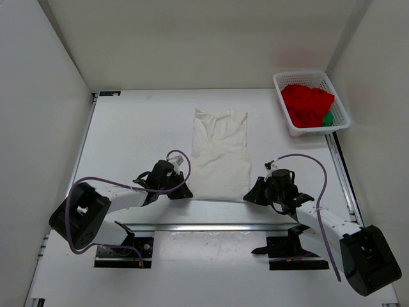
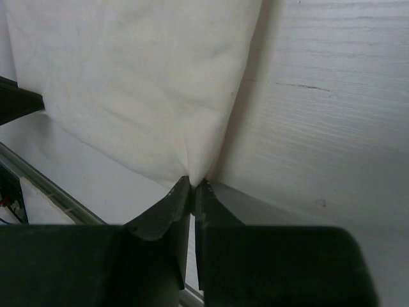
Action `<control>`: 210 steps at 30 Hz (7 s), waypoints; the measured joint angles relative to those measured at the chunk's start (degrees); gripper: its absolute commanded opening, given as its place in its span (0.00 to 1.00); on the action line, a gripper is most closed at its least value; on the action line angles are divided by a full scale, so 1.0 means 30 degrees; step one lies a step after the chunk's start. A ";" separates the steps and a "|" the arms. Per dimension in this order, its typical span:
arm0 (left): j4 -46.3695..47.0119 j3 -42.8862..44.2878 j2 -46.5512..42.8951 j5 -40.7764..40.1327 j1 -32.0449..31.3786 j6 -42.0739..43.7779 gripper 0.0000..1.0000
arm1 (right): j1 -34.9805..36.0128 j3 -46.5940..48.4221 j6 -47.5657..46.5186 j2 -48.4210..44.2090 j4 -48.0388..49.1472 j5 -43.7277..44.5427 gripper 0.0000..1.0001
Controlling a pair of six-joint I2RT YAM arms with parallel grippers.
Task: Fold and stack the t-shirts
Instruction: Grab one side of the 2/3 rectangular tshirt with both arms, then fold the long partially folded tshirt into a neat square, then smooth out wrinkles on the folded tshirt, then put the neatly folded tshirt into the corner of the board with the left arm, then grab crumpled tshirt from bin with the right arm
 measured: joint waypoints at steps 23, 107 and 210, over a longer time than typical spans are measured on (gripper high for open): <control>-0.9792 0.7337 -0.6805 0.0648 0.2761 0.0743 0.00 | -0.0284 0.7461 0.0226 -0.3031 -0.6878 0.0219 0.00; 0.0823 1.3092 0.6244 0.2171 0.8247 -0.1770 0.99 | -0.2783 1.9285 -0.4197 1.4855 -0.2739 -0.2266 0.23; 0.0561 0.0510 -0.2339 -0.1836 -0.0073 -0.0525 0.49 | -0.0903 1.4885 -0.5574 0.6892 -0.6237 0.6768 0.15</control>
